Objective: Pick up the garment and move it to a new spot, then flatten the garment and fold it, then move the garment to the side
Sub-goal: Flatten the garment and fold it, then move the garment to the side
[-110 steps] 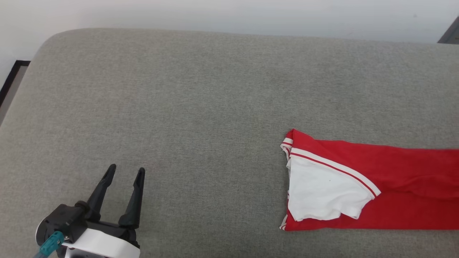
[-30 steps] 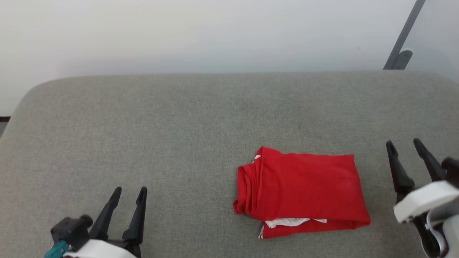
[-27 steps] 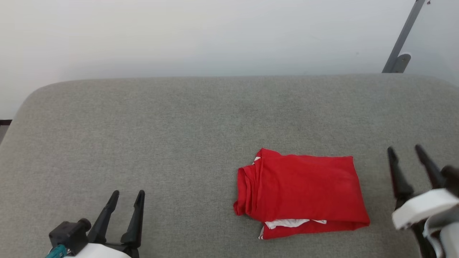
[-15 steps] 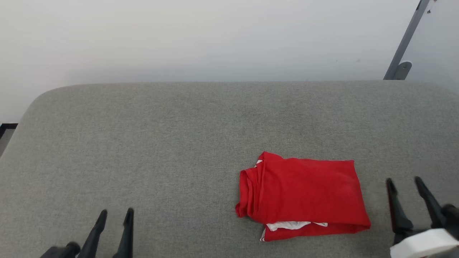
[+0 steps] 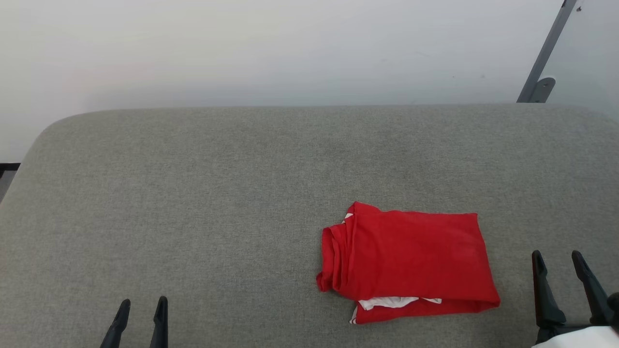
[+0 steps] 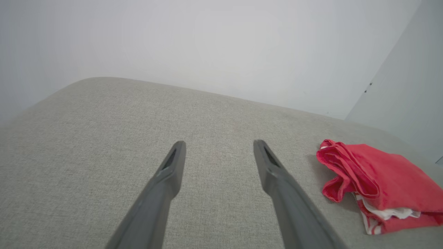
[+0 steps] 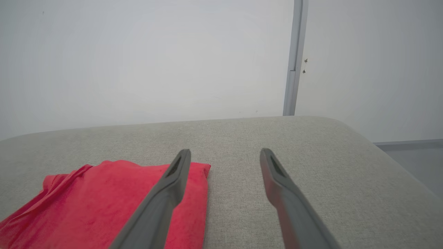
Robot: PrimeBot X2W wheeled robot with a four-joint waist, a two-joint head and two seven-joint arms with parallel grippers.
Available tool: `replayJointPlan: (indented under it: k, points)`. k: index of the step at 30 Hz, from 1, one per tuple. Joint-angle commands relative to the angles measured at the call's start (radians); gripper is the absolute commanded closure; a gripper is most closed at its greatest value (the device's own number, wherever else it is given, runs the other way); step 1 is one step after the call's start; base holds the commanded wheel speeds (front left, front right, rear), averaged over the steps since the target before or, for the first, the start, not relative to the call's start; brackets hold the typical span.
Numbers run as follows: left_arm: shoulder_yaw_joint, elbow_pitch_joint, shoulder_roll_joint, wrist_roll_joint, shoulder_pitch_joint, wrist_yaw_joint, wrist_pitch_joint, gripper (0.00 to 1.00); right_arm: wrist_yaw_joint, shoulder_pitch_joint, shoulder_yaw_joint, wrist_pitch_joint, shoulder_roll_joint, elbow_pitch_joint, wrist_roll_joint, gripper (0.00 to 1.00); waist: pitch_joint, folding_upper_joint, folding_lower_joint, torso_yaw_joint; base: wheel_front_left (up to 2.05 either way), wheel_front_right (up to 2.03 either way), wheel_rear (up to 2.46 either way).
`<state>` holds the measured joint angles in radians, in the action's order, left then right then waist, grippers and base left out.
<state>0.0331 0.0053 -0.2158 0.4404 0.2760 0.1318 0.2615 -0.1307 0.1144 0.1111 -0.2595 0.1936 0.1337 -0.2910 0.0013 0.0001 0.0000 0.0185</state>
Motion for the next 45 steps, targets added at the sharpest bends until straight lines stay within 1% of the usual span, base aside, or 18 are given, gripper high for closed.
replayJointPlan:
  k: [1,7,10,13,16,18,22,26,27,29,31,33,36,37,38,39,41,45]
  points:
    - [-0.004,-0.003,0.004,-0.003,0.01,-0.002,0.005,0.0,0.0,0.013,0.005,0.004,-0.006,-0.008,0.004,0.0,0.001,-0.0001,0.0,0.001,0.0,0.0,0.0]
    - [0.011,-0.003,0.001,-0.003,-0.032,-0.002,0.005,0.0,0.0,-0.009,-0.003,0.034,-0.004,-0.02,-0.008,0.0,0.022,-0.0001,0.0,0.018,0.0,0.0,0.0]
    - [0.024,-0.003,-0.005,0.003,-0.061,-0.002,0.005,0.0,0.0,-0.052,-0.02,0.098,0.011,-0.011,-0.032,0.0,0.05,-0.0001,0.0,0.028,0.0,0.0,0.0]
    - [0.052,0.004,-0.017,0.014,-0.102,-0.002,0.005,0.0,0.0,-0.119,-0.049,0.211,0.049,-0.005,-0.045,0.0,0.09,-0.0001,0.0,0.039,0.0,0.0,0.0]
    - [0.081,0.012,-0.028,0.026,-0.153,-0.002,0.005,0.0,0.0,-0.191,-0.088,0.366,0.104,0.002,-0.047,0.0,0.133,-0.0001,0.0,0.054,0.0,0.0,0.0]
    - [0.099,0.019,-0.033,0.028,-0.184,-0.002,0.005,0.0,0.0,-0.231,-0.114,0.495,0.145,0.01,-0.056,0.0,0.156,-0.0001,0.0,0.066,0.0,0.0,0.0]
    - [0.131,0.033,-0.04,0.041,-0.233,-0.002,0.005,0.0,0.0,-0.281,-0.133,0.759,0.202,0.0,-0.088,0.0,0.191,-0.0001,0.0,0.091,0.0,0.0,0.0]
    - [0.156,0.044,-0.038,0.056,-0.268,-0.002,0.005,0.0,0.0,-0.283,-0.134,0.987,0.233,-0.034,-0.148,0.0,0.218,-0.0001,0.0,0.118,0.0,0.0,0.0]
    - [0.156,0.044,-0.038,0.056,-0.268,-0.002,0.005,0.0,0.0,-0.283,-0.134,0.987,0.233,-0.034,-0.148,0.0,0.218,-0.0001,0.0,0.118,0.0,0.0,0.0]
    - [0.166,0.047,-0.038,0.062,-0.286,-0.002,0.005,0.0,0.0,-0.269,-0.132,1.069,0.236,-0.048,-0.177,0.0,0.235,-0.0001,0.0,0.129,0.0,0.0,0.0]
    - [0.174,0.051,-0.039,0.066,-0.302,-0.002,0.005,0.0,0.0,-0.261,-0.128,1.117,0.229,-0.055,-0.191,0.0,0.25,-0.0001,0.0,0.139,0.0,0.0,0.0]
    - [0.182,0.056,-0.04,0.072,-0.316,-0.002,0.005,0.0,0.0,-0.251,-0.121,1.145,0.217,-0.049,-0.189,0.0,0.262,-0.0001,0.0,0.147,0.0,0.0,0.0]
    - [0.196,0.062,-0.046,0.077,-0.338,-0.002,0.005,0.0,0.0,-0.241,-0.112,1.158,0.19,-0.027,-0.18,0.0,0.275,-0.0001,0.0,0.152,0.0,0.0,0.0]
    - [0.2,0.065,-0.048,0.079,-0.344,-0.002,0.005,0.0,0.0,-0.238,-0.116,1.16,0.182,-0.022,-0.179,0.33,0.278,-0.0001,0.0,0.152,0.0,0.0,0.0]
    - [0.204,0.068,-0.051,0.079,-0.35,-0.002,0.005,0.0,0.0,-0.239,-0.12,1.154,0.175,-0.02,-0.177,0.51,0.28,-0.0001,0.0,0.15,0.0,0.0,0.0]
    - [0.205,0.069,-0.055,0.078,-0.356,-0.002,0.005,0.0,0.0,-0.243,-0.12,1.148,0.166,-0.018,-0.177,1.0,0.282,-0.0001,0.0,0.145,0.0,0.0,0.0]
    - [0.208,0.069,-0.062,0.077,-0.363,-0.002,0.005,0.0,0.0,-0.252,-0.115,1.131,0.16,-0.019,-0.177,1.0,0.285,-0.0001,0.0,0.13,0.0,0.0,0.0]
    - [0.228,0.062,-0.089,0.07,-0.38,-0.002,0.005,0.0,0.003,-0.288,-0.073,1.057,0.151,-0.045,-0.172,1.0,0.296,-0.0001,0.0,0.082,0.0,0.0,0.0]
